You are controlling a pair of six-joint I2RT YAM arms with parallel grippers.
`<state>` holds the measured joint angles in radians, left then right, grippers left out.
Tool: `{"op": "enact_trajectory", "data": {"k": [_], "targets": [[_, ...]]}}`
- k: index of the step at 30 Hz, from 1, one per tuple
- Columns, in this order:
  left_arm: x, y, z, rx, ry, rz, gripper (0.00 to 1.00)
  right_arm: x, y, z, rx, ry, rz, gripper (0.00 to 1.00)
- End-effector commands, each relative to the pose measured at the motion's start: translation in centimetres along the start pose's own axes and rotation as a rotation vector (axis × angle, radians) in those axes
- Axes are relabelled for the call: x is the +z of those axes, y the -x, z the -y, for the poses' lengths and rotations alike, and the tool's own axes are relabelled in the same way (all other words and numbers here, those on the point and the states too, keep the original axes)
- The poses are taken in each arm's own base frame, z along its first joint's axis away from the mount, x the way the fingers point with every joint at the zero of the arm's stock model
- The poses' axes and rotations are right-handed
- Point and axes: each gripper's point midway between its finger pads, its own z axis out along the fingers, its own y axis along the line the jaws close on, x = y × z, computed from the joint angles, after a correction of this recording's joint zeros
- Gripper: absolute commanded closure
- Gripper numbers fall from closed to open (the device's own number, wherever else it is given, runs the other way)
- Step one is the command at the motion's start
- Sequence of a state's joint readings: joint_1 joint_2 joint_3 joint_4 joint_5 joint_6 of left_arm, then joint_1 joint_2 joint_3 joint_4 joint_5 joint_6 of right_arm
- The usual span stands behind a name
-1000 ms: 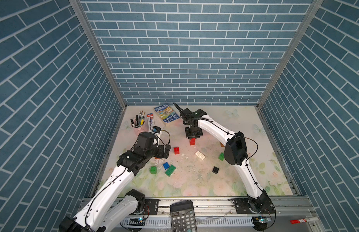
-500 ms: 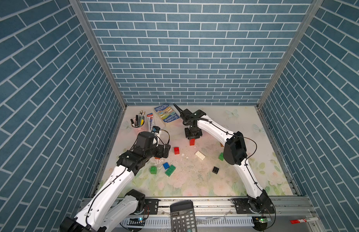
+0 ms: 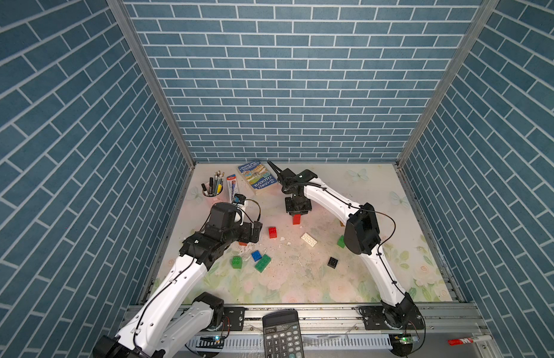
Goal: Assemble the letter r with lego
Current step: Assemble the lego brick with the lego brick.
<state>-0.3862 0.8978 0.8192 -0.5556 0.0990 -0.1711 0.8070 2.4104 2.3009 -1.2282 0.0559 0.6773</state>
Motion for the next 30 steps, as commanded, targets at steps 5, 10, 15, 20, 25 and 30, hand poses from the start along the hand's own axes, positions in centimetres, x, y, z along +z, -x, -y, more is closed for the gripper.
{"op": "enact_trajectory", "data": {"k": [5, 10, 15, 20, 25, 30], "targets": [[0.4, -0.4, -0.2, 0.000, 0.000, -0.014, 0.00, 4.7, -3.3, 2.0, 0.030, -0.126, -0.147, 0.90], [0.6, -0.3, -0.2, -0.002, 0.002, -0.020, 0.00, 6.1, -4.1, 2.2, 0.029, -0.147, -0.200, 0.91], [1.0, -0.1, -0.3, -0.009, 0.004, -0.022, 0.00, 6.4, -4.2, 2.5, 0.019, -0.163, -0.208, 0.91], [1.5, 0.7, -0.2, -0.013, 0.001, -0.018, 0.00, 5.6, -3.4, 2.6, 0.011, -0.160, -0.186, 0.91], [2.2, 1.7, 0.0, -0.013, -0.006, -0.010, 0.00, 3.4, -1.5, 4.2, 0.033, -0.179, -0.127, 0.91], [3.1, 2.9, 0.4, -0.013, -0.026, -0.003, 0.00, 1.4, 0.1, 6.6, 0.059, -0.190, -0.092, 0.90]]}}
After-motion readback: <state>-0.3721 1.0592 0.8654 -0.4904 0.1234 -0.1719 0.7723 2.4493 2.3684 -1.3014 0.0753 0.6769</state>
